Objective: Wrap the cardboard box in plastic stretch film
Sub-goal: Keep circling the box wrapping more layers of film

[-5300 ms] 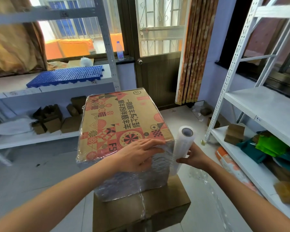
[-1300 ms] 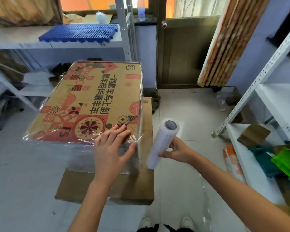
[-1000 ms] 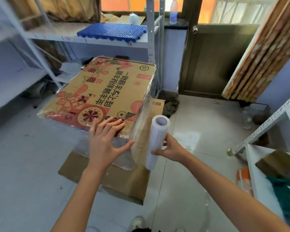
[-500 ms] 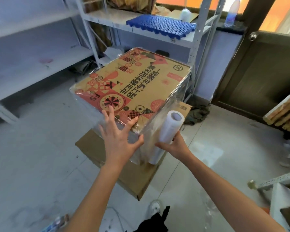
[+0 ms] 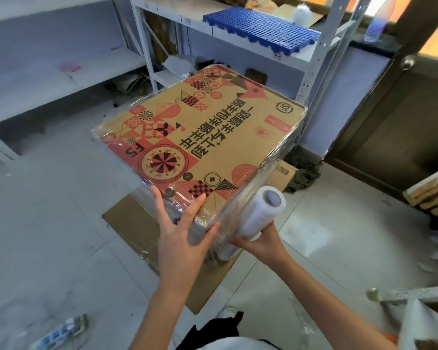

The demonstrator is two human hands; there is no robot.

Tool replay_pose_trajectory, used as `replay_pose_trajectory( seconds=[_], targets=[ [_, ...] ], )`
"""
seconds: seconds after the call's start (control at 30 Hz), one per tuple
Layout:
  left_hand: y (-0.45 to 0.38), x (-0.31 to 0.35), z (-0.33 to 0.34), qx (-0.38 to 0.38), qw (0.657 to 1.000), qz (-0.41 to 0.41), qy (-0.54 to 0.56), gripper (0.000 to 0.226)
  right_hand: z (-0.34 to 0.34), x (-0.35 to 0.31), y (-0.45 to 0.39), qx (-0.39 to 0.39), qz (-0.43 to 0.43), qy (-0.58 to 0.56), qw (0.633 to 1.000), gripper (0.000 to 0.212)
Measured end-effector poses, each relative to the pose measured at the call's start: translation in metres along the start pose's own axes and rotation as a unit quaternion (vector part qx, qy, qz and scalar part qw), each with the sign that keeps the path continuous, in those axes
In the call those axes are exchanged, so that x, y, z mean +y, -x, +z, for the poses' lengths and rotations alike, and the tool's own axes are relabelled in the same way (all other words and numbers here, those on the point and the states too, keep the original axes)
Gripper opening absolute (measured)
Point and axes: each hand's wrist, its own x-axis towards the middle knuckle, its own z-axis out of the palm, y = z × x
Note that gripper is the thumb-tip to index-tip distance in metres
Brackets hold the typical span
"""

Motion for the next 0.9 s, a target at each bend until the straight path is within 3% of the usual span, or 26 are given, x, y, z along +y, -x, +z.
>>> replay_pose_trajectory(
  seconds=[0.37, 0.5, 0.6, 0.7, 0.83, 0.9],
  targets=[
    [-0.004, 0.002, 0.0, 0.009, 1.0, -0.012, -0.01, 0.064, -0.026, 0.029, -0.025, -0.196, 0.03, 0.068, 0.978, 0.044],
    [0.001, 0.003, 0.006, 0.065, 0.993, -0.089, 0.04, 0.09, -0.03, 0.039, -0.034, -0.3, 0.042, 0.092, 0.948, 0.032],
    [0.004, 0.004, 0.012, 0.087, 0.983, -0.132, 0.094, 0.104, -0.034, 0.038, -0.039, -0.314, 0.018, 0.07, 0.946, 0.04],
    [0.004, 0.008, 0.015, 0.102, 0.979, -0.134, 0.115, 0.091, -0.038, 0.038, -0.045, -0.307, -0.021, 0.046, 0.95, 0.044],
    [0.001, 0.014, 0.011, 0.108, 0.98, -0.134, 0.097, 0.077, -0.046, 0.04, -0.055, -0.356, -0.053, 0.037, 0.932, 0.034],
    [0.001, 0.017, 0.009, 0.103, 0.981, -0.141, 0.083, 0.075, -0.052, 0.044, -0.064, -0.37, -0.054, 0.029, 0.927, 0.05]
  ],
)
